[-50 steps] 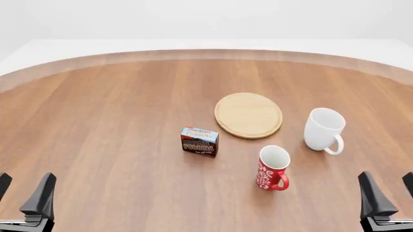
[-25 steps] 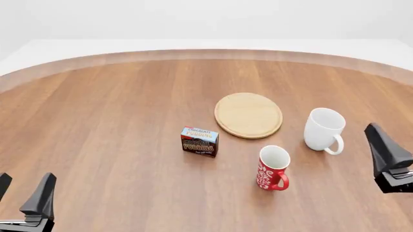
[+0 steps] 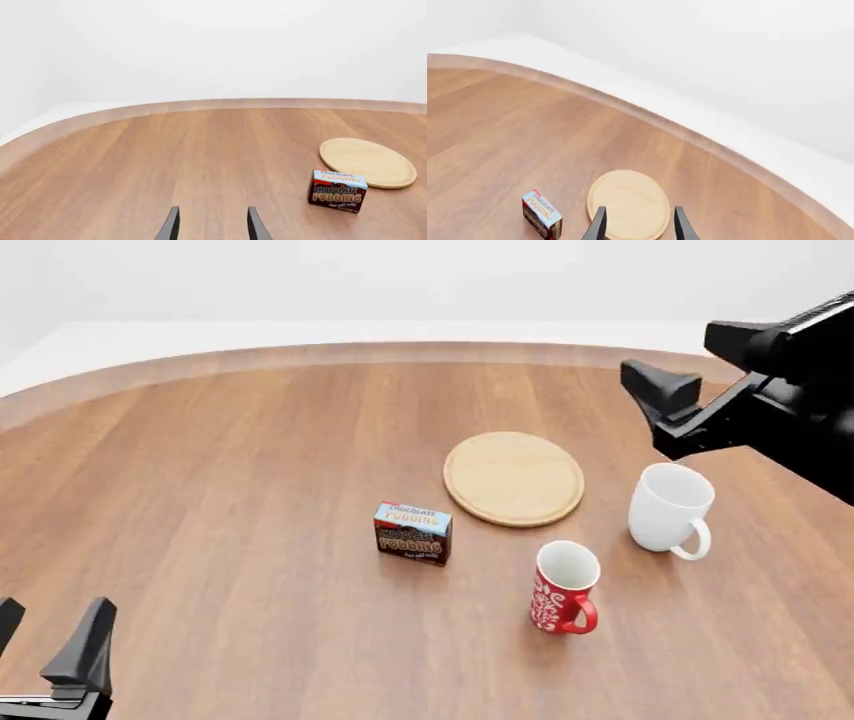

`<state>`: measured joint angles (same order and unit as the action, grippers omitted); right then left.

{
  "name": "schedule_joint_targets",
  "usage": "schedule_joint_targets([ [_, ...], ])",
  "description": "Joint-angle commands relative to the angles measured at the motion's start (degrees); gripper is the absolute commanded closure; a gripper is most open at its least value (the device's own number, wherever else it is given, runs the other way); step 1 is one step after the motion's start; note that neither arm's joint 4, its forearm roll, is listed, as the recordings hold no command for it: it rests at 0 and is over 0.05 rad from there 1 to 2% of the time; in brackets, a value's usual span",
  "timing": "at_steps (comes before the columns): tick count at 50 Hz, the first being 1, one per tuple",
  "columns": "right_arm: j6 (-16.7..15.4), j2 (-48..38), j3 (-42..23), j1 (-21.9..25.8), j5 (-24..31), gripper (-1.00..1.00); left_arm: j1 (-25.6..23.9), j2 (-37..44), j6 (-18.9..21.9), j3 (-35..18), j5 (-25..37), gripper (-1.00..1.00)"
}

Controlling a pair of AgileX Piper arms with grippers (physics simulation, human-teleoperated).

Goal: Put the chocolate pudding to the left of the plate.

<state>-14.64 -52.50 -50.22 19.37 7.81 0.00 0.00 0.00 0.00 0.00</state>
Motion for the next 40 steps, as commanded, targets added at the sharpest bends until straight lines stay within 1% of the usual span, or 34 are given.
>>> schedule_joint_targets([
  [1,-3.0,-14.5,-9.7,2.7,2.5,-1.0,0.0,0.0,0.0,0.0,0.0,-1.0],
  [3,-3.6,-16.7,-10.2,3.6,2.5,-1.0,0.0,0.0,0.0,0.0,0.0,-1.0],
  [5,-5.1,-17.7,-10.0,4.8,2.4,-1.0,0.0,0.0,0.0,0.0,0.0,-1.0],
  [6,-5.0,-18.9,-10.5,4.5,2.5,-1.0,0.0,0.0,0.0,0.0,0.0,-1.0],
  [8,-5.9,-21.9,-11.3,5.2,2.8,-1.0,0.0,0.0,0.0,0.0,0.0,-1.0],
  [11,-6.3,-24.3,-12.8,5.7,4.2,-1.0,0.0,0.0,0.0,0.0,0.0,-1.0],
  [13,-7.6,-25.6,-13.6,7.2,5.5,-1.0,0.0,0.0,0.0,0.0,0.0,-1.0],
  [15,-7.9,-26.6,-15.2,6.6,5.7,-1.0,0.0,0.0,0.0,0.0,0.0,-1.0],
  [18,-9.1,-28.3,-17.0,6.3,6.3,-1.0,0.0,0.0,0.0,0.0,0.0,-1.0],
  [19,-9.9,-29.6,-18.5,7.0,7.4,-1.0,0.0,0.0,0.0,0.0,0.0,-1.0],
  [22,-9.9,-32.3,-21.2,8.4,10.6,-1.0,0.0,0.0,0.0,0.0,0.0,-1.0],
  [23,-10.3,-33.5,-22.7,8.1,11.1,-1.0,0.0,0.0,0.0,0.0,0.0,-1.0],
  [25,-10.7,-34.8,-23.8,8.4,12.2,-1.0,0.0,0.0,0.0,0.0,0.0,-1.0],
  [28,-11.3,-36.2,-24.6,9.3,12.5,-1.0,0.0,0.0,0.0,0.0,0.0,-1.0],
  [31,-11.6,-37.8,-26.4,9.1,12.9,-1.0,0.0,0.0,0.0,0.0,0.0,-1.0],
  [40,-11.4,-42.3,-28.6,11.9,15.7,-1.0,0.0,0.0,0.0,0.0,0.0,-1.0],
])
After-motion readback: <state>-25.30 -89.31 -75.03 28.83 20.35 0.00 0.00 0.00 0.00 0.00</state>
